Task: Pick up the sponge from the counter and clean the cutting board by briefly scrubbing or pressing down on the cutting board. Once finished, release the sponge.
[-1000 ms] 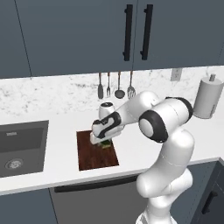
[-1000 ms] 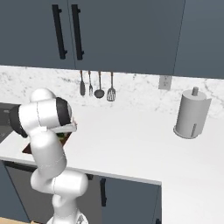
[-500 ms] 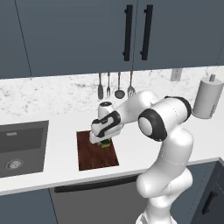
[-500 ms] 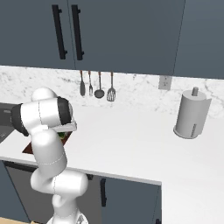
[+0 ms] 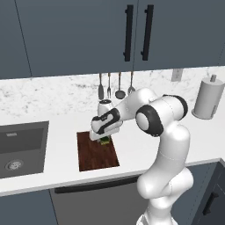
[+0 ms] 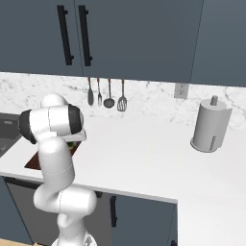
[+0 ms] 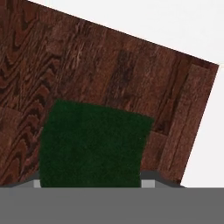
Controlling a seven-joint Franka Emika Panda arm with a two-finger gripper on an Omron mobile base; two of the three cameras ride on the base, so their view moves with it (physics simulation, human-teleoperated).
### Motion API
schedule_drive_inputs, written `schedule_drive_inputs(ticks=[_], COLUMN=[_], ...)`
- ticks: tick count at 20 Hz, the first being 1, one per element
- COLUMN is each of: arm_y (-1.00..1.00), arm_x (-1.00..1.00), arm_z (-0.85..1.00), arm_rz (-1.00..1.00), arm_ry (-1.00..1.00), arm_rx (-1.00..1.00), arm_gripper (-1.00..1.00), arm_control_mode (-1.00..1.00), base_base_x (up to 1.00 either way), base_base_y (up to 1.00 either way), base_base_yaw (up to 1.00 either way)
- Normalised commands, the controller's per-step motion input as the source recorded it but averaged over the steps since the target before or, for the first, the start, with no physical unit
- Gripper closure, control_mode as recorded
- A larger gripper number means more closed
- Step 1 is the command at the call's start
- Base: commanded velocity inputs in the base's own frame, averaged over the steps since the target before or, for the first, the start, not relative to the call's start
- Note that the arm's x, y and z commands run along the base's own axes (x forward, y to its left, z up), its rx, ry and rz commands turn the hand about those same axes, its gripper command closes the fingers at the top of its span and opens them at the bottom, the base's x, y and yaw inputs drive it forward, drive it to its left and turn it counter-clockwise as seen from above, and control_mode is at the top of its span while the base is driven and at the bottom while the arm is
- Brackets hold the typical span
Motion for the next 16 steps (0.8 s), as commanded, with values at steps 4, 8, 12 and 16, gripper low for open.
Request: schedule_drive_inputs(ticks=[4, 8, 12, 16], arm_y=[0.00, 0.00, -0.01, 0.00], arm_x=[0.00, 0.09, 0.37, 0.29], arm_z=[-0.63, -0.08, 0.07, -0.03], arm_rz=[0.00, 0.00, 0.00, 0.00], arm_ry=[-0.01, 0.00, 0.00, 0.00], arm_rx=[0.00, 0.00, 0.00, 0.00], arm_gripper=[1.00, 1.00, 1.00, 1.00], arm_control_mode=[-1.00, -1.00, -1.00, -1.00], base_base_x=[0.00, 0.00, 0.00, 0.00], base_base_y=[0.00, 0.00, 0.00, 0.00], base_base_yaw=[0.00, 0.00, 0.00, 0.00])
